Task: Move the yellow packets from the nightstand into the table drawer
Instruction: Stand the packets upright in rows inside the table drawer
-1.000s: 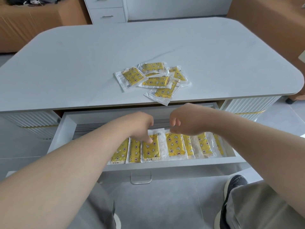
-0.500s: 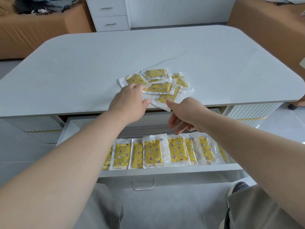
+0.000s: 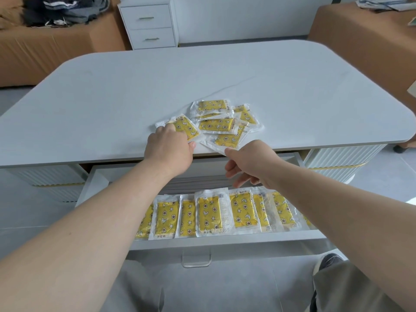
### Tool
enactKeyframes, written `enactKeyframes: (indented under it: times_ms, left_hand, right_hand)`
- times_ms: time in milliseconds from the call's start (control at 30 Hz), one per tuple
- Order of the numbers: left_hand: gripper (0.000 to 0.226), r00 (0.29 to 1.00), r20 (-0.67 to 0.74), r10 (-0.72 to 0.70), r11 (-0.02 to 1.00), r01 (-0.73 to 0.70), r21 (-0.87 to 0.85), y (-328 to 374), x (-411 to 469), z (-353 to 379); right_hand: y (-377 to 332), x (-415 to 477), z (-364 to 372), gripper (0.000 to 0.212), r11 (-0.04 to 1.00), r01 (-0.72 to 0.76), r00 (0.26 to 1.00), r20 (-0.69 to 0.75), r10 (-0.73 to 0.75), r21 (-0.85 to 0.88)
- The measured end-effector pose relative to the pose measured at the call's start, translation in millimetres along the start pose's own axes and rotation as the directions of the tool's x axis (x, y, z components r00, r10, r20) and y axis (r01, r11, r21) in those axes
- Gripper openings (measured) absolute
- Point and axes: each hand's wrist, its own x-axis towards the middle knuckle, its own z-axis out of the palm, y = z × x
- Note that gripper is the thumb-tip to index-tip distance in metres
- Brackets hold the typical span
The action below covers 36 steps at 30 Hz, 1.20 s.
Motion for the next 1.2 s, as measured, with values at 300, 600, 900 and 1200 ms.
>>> enactKeyframes:
  times_ms: [300,600,900,1200]
  left_hand:
    - [0.029,0.998,-0.047,-0.031,0.974,0.019,-0.225,0,-1,1]
    - [0.028,0.998,-0.059,-0.012,0.982,0.0,-0.19,0,-4,0]
    - [0.037,0.998,-0.058,-0.01,0.99,0.002,-0.139,3,-4,-1]
    - [0.045,0.998,0.037,-0.049,0.96,0.058,-0.274,-1,-2,4]
  right_hand:
    - [-8,-5,-10,0.031,0.976,0.199,0.95,-0.263,-0.171,0.086]
    - [-2,3,-33,0.018,0.928,0.242,0.888,-0.45,-0.094,0.284]
    - [-3,2,-27,0.03,0.921,0.245,0.9,-0.423,-0.1,0.302]
    - [2,4,-28,0.026,0.907,0.358,0.834,-0.512,-0.205,0.221]
